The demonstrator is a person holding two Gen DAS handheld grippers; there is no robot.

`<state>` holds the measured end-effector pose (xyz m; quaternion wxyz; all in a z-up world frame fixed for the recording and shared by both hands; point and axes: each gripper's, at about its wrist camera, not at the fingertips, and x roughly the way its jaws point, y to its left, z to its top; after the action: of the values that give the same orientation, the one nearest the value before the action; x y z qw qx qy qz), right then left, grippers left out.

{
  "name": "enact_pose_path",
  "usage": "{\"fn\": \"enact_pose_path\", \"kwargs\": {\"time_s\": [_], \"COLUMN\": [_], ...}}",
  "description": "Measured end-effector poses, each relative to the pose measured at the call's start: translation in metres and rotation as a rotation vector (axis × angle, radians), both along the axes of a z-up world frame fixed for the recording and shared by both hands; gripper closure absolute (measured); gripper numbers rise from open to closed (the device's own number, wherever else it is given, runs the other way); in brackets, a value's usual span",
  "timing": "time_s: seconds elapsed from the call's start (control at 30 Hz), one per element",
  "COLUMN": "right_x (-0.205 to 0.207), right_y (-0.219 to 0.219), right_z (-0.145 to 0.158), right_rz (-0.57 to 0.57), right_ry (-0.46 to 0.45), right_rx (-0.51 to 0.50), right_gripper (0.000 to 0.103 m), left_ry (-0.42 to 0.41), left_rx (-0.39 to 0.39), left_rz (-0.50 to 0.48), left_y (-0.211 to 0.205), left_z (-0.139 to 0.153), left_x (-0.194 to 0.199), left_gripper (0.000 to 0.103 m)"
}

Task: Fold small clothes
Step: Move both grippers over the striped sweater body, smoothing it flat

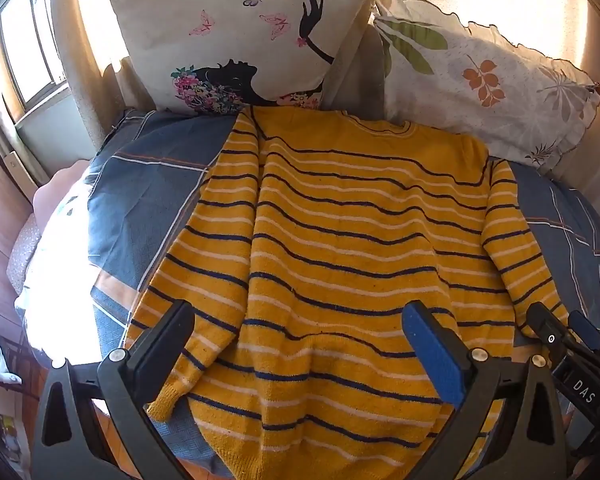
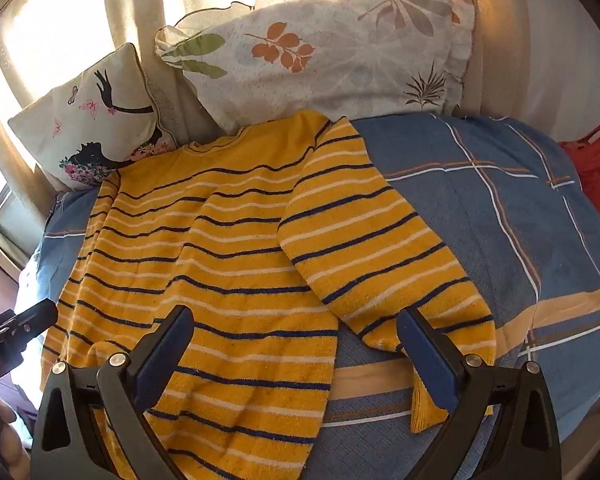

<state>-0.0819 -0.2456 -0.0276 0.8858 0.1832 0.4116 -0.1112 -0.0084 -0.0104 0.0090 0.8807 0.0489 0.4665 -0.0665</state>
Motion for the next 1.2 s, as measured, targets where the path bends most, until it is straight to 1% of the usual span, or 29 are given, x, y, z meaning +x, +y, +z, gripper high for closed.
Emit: {"fn": "enact_pose_path", "kwargs": {"time_s": [0.1, 0.17, 0.3, 0.47, 0.57, 1.0, 1.2], "right_x": [-0.006, -0.008, -0.011, -0.017, -0.021, -0.033, -0.035], "right_y": [-0.004, -0.004, 0.001, 0.005, 0.006, 0.011, 0.013], "right_z": [-0.001, -0.001, 0.0, 0.002, 0.0, -0.006, -0.005], "right_rz": [0.006, 0.012, 0.041, 0.066, 0.088, 0.103, 0.095], "right_ry": [-0.012, -0.005, 0.02, 0.032, 0.034, 0.055, 0.064], "right_rx": [0.04, 0.038, -0.011, -0.053, -0.032, 0.02, 0.01], "right_gripper": [0.001, 0.001, 0.007, 0.007, 0.007, 0.007, 0.007], "left_ry": [0.012, 0.013, 0.006, -0.003, -0.011, -0.029, -0.027], "left_rx": [-0.003, -0.004, -0.004, -0.005, -0.004, 0.012, 0.008], "left_rz": [0.006, 0.007, 0.003, 0.002, 0.01, 0.039, 0.041], "left_y": [-0.002, -0.003, -0.006, -0.007, -0.005, 0.005, 0.01], "left_z": [-0.002, -0.003, -0.002, 0.0, 0.003, 0.007, 0.008], "left_x": [-0.002, -0.005, -0.012, -0.023, -0.029, -0.053, -0.055], "left_gripper": [0.0, 0.0, 0.0, 0.0, 0.0, 0.0, 0.0]}}
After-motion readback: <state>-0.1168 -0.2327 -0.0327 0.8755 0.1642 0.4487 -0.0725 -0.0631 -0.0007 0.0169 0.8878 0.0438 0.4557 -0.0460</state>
